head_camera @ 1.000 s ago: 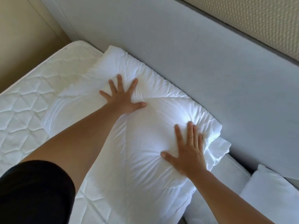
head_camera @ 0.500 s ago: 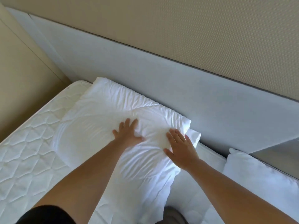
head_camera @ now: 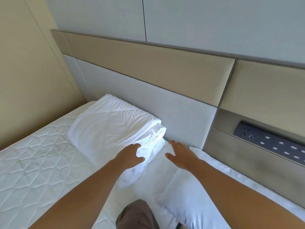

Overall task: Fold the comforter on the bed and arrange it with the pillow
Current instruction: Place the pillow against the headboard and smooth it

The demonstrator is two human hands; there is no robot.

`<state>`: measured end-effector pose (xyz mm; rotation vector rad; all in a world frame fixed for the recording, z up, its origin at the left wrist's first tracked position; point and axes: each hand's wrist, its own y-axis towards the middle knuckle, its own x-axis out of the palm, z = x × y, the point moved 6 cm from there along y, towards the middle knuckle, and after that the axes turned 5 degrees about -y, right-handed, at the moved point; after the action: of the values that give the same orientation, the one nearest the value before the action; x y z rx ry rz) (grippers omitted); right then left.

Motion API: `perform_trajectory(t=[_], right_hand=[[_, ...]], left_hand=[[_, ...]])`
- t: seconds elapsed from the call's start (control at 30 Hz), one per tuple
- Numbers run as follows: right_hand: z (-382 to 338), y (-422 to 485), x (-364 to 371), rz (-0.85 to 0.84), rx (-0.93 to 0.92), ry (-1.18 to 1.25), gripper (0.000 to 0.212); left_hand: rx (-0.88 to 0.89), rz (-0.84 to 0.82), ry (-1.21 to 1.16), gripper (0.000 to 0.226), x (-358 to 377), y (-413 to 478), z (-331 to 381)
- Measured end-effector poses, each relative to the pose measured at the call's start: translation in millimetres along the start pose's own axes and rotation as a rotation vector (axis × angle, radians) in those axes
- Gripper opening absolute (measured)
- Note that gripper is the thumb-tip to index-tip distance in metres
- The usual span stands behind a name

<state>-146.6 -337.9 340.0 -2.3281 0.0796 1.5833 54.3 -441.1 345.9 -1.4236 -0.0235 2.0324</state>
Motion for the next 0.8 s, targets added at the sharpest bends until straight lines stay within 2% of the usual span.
perform_trajectory(t=[0.2,0.4,0.57,0.67,0.8], right_hand=[[-11,-53,-33,-0.021,-0.059,-0.031,0.066],[-12,-97,-42,-0.011,-0.075,-0.031,0.064],[29,-144,-39,-0.002,0.045,0.001,0.06],[65,-179,-36,-0.005,0.17,0.066,0.064],[113,-227,-29,-0.007,0.333,0.014,0.066]], left_hand=[[0.029,0.074,0.023,0.068,-7,-85,30],[0.064,0.111,0.052,0.067,-5,-128,44],[0.179,0.082,0.08,0.061,12,-133,76],[0.25,0.011,0.074,0.064,35,-137,99],[0.371,-0.079,0.099,0.064,69,-145,133]])
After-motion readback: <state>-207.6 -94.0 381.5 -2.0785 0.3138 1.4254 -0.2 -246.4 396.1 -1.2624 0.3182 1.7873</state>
